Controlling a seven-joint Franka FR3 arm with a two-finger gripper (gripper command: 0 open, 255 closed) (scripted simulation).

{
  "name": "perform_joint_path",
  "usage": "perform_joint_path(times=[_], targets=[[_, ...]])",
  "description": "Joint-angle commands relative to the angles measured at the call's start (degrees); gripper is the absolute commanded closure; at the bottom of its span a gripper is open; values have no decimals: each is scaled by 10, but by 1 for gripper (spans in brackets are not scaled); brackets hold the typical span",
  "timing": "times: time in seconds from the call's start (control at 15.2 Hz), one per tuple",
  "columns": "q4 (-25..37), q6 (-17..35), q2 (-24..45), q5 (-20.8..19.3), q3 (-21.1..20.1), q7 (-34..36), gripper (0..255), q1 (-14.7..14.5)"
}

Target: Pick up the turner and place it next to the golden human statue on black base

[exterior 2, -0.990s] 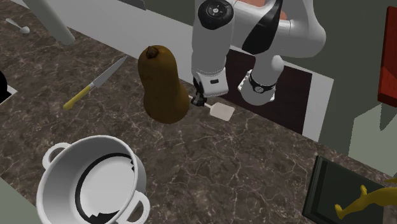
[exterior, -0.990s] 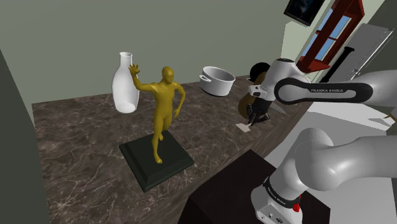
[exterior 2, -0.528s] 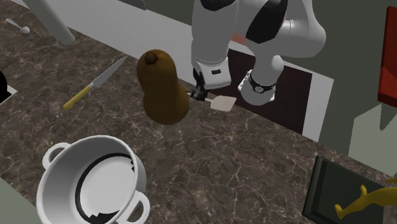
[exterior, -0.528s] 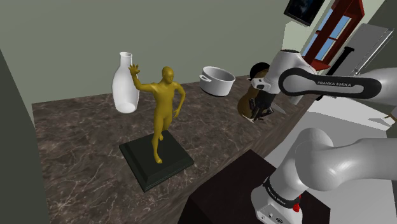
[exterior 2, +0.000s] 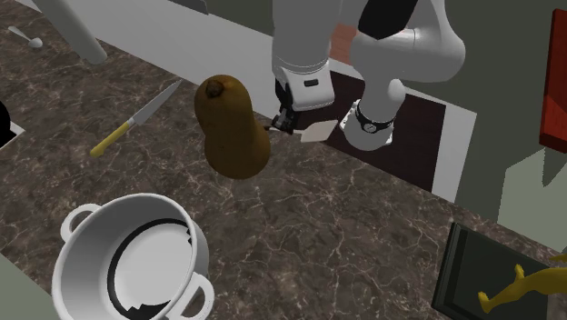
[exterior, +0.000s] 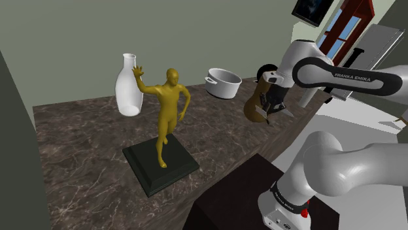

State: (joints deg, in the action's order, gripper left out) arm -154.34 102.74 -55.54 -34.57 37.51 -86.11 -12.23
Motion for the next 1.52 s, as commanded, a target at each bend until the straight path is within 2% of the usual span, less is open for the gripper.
perform_joint_path(times=[0.0,1.45], targets=[[13,-15,-2,8,-8,-2,255,-2],[177,-162,15,76,-80,-24,255,-27]])
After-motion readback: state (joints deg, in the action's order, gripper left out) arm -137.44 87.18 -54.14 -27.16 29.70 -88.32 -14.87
